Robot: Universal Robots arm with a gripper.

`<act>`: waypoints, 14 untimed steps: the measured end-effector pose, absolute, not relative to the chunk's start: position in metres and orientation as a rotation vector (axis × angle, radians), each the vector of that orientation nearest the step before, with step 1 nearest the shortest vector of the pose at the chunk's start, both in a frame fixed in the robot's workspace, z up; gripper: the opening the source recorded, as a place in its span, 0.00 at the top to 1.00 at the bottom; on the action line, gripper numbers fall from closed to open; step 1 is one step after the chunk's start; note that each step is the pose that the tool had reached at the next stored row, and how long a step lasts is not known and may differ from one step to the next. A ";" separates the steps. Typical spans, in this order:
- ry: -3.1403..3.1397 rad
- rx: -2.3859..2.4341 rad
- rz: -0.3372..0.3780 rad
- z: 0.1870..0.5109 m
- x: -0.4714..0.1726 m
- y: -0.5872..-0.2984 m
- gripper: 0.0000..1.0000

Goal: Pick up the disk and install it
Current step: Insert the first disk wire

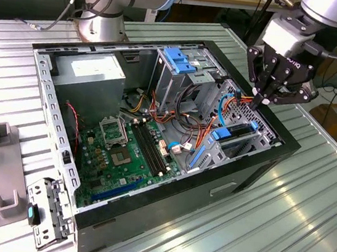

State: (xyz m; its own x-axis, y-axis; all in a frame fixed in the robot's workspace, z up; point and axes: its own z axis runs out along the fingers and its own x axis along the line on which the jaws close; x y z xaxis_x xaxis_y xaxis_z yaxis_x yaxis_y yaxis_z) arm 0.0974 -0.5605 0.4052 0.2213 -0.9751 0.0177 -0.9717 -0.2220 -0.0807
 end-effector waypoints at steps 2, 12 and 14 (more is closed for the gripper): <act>1.952 -2.451 -0.121 0.404 0.117 -0.559 0.89; 1.802 -2.615 -0.118 0.401 0.126 -0.558 0.89; 1.749 -2.649 -0.119 0.400 0.126 -0.555 0.89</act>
State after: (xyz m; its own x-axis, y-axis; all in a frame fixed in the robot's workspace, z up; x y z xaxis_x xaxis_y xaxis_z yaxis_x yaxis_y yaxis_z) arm 0.1264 -0.5555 0.3995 0.3912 -0.9167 0.0816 -0.9193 -0.3934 -0.0125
